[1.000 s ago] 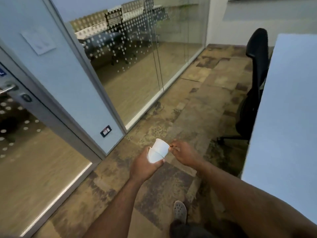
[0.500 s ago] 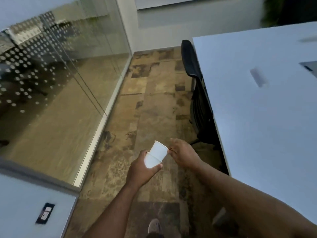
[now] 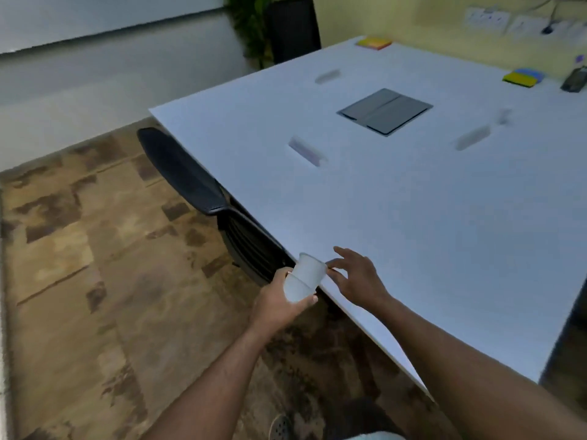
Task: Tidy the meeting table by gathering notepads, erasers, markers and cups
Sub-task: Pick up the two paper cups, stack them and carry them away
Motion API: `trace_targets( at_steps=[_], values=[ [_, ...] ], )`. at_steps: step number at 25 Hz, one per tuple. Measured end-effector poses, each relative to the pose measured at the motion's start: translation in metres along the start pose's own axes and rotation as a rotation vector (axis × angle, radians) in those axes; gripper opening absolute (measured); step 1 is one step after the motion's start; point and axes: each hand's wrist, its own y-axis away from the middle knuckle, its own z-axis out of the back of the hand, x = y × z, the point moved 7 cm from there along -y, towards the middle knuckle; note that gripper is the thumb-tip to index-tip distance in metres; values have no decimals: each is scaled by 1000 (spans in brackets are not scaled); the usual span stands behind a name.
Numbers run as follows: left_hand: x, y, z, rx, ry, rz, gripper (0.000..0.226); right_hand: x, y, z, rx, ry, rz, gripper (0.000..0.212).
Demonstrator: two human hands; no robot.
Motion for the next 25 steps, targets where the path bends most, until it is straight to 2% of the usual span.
trace_targets(
  at_steps=[2,4,7,10,15,20,25],
  values=[
    [-22,-32,-9,66,-2,-36,79,-21,-11,24,-82,-37,-108,26],
    [-39,-62,-16,97,-2,-64,90,-40,-25,50,-186,-73,-194,25],
    [-57,-113,-25,117,22,-37,100,-71,-57,83,-362,-168,-311,22],
    [-65,-166,-29,130,21,56,81,-97,-106,101,-470,-228,-387,19],
    [-66,-246,-30,109,37,196,64,-124,-215,102,-404,-97,-331,18],
    [-52,-306,-53,343,66,245,78,-141,-311,83,-319,-7,-205,15],
    [-39,-335,-58,349,39,269,80,-158,-376,63,-240,25,-215,20]
  ],
)
